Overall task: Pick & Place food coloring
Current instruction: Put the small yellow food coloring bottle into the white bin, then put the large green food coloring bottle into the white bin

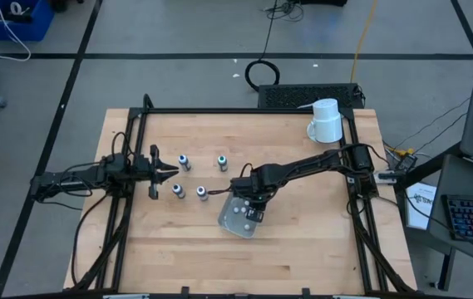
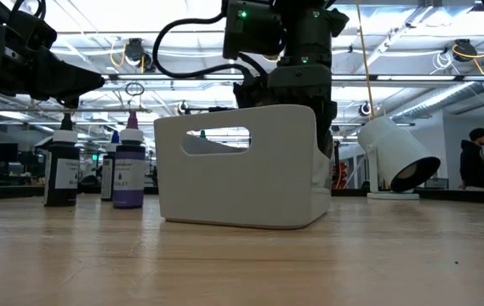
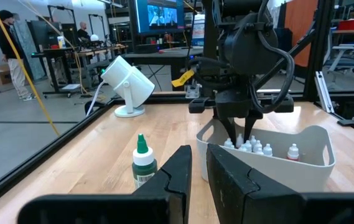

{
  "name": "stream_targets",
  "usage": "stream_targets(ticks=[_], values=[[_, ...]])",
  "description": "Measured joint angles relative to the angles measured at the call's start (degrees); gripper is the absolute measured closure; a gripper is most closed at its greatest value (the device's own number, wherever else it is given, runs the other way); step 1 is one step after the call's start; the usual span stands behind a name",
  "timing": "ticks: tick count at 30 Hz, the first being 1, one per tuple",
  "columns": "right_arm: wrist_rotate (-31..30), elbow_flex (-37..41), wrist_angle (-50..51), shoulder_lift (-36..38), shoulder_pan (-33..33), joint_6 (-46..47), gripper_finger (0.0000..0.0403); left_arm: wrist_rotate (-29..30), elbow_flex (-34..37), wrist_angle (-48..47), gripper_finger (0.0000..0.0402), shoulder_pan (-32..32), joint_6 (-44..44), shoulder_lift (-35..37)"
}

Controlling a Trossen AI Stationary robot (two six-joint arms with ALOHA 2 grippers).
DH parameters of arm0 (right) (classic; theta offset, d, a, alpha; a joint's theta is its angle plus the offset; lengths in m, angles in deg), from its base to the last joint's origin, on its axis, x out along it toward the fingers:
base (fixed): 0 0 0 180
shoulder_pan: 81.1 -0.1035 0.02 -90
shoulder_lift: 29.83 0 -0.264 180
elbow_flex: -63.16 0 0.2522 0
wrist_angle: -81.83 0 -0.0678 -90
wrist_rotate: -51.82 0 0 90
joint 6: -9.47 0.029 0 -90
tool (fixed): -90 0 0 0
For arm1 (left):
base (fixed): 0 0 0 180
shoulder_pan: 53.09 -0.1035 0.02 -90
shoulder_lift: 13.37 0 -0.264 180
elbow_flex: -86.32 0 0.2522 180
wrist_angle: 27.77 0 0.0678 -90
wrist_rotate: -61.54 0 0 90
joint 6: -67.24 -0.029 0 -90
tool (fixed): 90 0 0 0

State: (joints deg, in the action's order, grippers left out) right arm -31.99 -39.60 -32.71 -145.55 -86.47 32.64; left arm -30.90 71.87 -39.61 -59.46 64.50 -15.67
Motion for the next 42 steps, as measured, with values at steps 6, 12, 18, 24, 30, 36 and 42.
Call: stream_targets(ticks=[6, 12, 18, 24, 30, 36, 42], values=[[0.07, 0.0, 0.35, 0.02, 0.0, 0.16, 0.0324, 0.0, 0.0, 0.0, 0.0344, 0.0, -0.01, -0.01], [1.55, 0.0, 0.4, 0.07, 0.0, 0.77, 0.0315, 0.0, 0.0, 0.01, 0.0344, 0.02, 0.0, 0.01], [1.6, 0.0, 0.4, 0.07, 0.0, 1.98, 0.0298, 0.0, 0.0, 0.01, 0.0344, -0.01, 0.01, 0.0], [1.56, 0.0, 1.07, 0.97, 0.0, 2.1, 0.0289, 0.0, 0.0, 0.02, 0.0344, -0.01, 0.0, 0.01], [1.47, -0.02, 2.36, 2.11, 0.0, 3.17, 0.0293, 0.0, 0.0, 0.02, 0.0344, 0.0, -0.01, 0.0], [1.37, -0.07, 3.76, 3.88, 0.0, 3.21, 0.0292, 0.0, 0.0, 0.0, 0.0344, 0.02, 0.0, -0.01], [0.0, -0.07, 6.19, 7.8, -0.06, 5.29, 0.0295, 0.0, 0.0, 0.0, 0.0344, 0.0, 0.01, 0.0]])
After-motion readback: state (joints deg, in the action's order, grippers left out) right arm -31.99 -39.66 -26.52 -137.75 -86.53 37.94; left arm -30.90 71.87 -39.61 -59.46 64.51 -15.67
